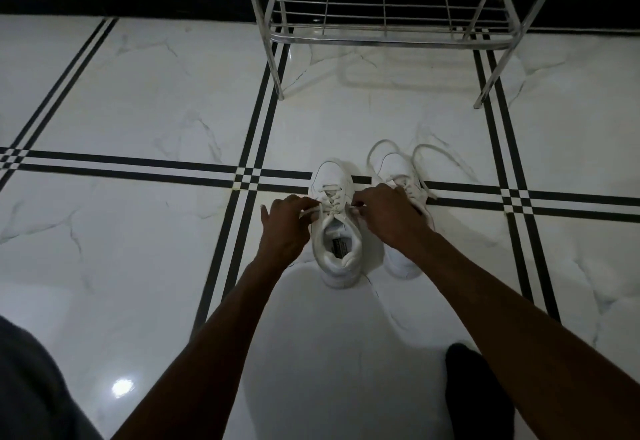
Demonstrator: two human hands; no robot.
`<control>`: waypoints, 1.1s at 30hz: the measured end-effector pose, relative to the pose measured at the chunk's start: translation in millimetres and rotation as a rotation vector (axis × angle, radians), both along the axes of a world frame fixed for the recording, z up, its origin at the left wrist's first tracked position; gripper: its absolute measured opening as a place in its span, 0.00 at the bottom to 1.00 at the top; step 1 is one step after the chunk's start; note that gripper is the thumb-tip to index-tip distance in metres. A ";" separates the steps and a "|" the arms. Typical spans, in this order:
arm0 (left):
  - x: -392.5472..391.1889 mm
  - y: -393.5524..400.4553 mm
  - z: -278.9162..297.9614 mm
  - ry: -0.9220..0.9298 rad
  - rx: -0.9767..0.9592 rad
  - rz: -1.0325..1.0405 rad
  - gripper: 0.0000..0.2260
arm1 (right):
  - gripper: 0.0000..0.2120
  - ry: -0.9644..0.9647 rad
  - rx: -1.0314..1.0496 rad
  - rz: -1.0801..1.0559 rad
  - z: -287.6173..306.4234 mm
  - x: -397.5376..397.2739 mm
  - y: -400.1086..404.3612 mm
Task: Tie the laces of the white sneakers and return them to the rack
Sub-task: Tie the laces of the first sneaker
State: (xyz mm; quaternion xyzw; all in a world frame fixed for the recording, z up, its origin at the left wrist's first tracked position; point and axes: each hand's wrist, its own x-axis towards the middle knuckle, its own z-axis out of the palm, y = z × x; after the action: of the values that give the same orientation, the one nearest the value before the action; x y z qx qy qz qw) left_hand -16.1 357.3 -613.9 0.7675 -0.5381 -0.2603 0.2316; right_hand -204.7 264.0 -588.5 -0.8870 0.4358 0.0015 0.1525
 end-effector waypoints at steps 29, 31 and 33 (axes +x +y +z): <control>9.3 7.7 15.2 0.459 0.003 0.336 0.24 | 0.10 -0.435 0.749 -0.496 -3.8 40.4 28.7; 19.5 4.6 21.8 0.460 0.001 0.332 0.23 | 0.14 -0.501 0.821 -0.507 -5.6 48.6 30.9; 28.7 1.1 23.0 0.426 0.000 0.329 0.22 | 0.15 -0.495 0.787 -0.472 -5.4 53.3 32.4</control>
State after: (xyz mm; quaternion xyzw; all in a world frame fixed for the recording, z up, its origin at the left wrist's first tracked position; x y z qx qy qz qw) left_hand 12.6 358.5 -590.9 0.7725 -0.3453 -0.3750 0.3787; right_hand -151.4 296.4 -593.9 -0.6139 0.5414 -0.0793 0.5690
